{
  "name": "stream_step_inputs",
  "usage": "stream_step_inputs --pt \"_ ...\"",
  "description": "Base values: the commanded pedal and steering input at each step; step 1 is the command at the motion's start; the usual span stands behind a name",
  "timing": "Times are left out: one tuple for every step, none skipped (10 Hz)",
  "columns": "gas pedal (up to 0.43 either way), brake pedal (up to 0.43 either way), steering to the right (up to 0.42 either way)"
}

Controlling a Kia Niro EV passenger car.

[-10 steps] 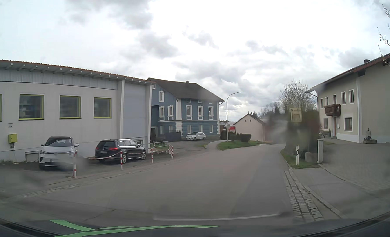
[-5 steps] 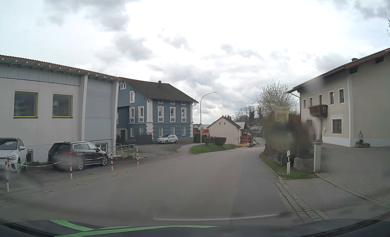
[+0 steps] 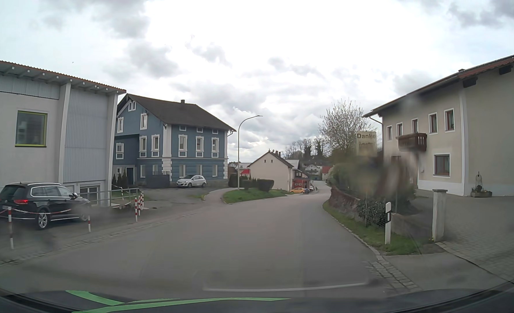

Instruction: Follow the waypoints while adhering to traffic rules and regulations

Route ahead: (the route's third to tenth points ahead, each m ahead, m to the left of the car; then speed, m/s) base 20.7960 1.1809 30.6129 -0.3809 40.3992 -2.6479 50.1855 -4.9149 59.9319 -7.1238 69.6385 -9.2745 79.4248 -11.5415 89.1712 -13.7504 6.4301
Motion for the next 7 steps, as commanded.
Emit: stream_step_inputs --pt "0.189 0.000 0.064" --pt "0.189 0.000 0.056" --pt "0.189 0.000 0.056" --pt "0.189 0.000 0.054" --pt "0.189 0.000 0.049" --pt "0.189 0.000 0.041" --pt "0.189 0.000 0.035"
